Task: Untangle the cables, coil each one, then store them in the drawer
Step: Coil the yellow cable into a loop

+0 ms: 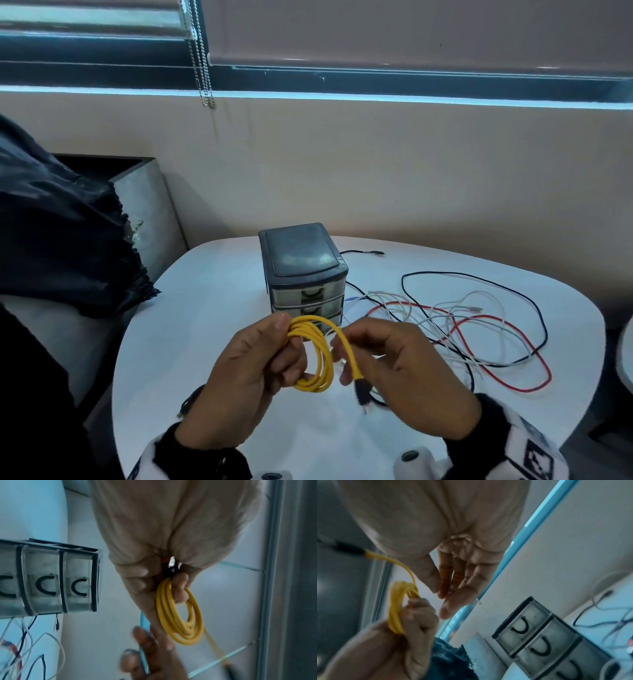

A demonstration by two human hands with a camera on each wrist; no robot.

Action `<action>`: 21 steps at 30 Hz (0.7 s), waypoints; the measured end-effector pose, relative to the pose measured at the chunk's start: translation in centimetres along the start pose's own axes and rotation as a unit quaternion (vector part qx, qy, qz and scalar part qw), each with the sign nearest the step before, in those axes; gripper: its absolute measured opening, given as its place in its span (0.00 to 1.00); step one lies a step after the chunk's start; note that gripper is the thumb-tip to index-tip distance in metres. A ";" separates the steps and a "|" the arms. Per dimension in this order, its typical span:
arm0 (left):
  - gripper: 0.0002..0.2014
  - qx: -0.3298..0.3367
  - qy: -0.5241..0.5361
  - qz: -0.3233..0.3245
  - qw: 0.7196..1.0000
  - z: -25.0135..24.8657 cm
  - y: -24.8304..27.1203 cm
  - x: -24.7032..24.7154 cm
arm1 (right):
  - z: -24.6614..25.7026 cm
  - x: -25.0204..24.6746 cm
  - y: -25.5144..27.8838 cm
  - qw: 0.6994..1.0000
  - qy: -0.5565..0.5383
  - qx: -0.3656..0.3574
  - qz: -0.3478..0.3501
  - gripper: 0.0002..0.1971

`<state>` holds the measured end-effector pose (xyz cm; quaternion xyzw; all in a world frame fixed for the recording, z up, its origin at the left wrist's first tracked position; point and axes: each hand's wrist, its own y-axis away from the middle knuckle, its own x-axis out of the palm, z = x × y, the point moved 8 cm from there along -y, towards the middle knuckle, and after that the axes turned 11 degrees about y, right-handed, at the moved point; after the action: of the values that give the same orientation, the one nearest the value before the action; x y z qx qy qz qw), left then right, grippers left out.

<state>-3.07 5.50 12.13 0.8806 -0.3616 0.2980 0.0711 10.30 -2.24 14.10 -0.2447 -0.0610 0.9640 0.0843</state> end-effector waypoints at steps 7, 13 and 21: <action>0.18 0.001 -0.088 -0.053 0.995 0.4 0.1 -0.2 | 0.2 0.2 -0.3 0.997 -0.070 0.007 0.025 0.08; 0.18 -0.028 -0.082 -0.058 0.995 1.7 0.2 -0.5 | 0.7 -1.2 -1.0 0.970 0.219 -0.072 -0.074 0.05; 0.18 -0.014 -0.119 -0.077 0.990 1.5 -0.2 -1.3 | -1.3 1.2 -1.2 0.972 -0.200 0.112 -0.056 0.05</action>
<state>-3.01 5.89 10.18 0.9339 -0.3030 0.1793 0.0623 10.02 -0.77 12.60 -0.0318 0.0179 0.9879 0.1507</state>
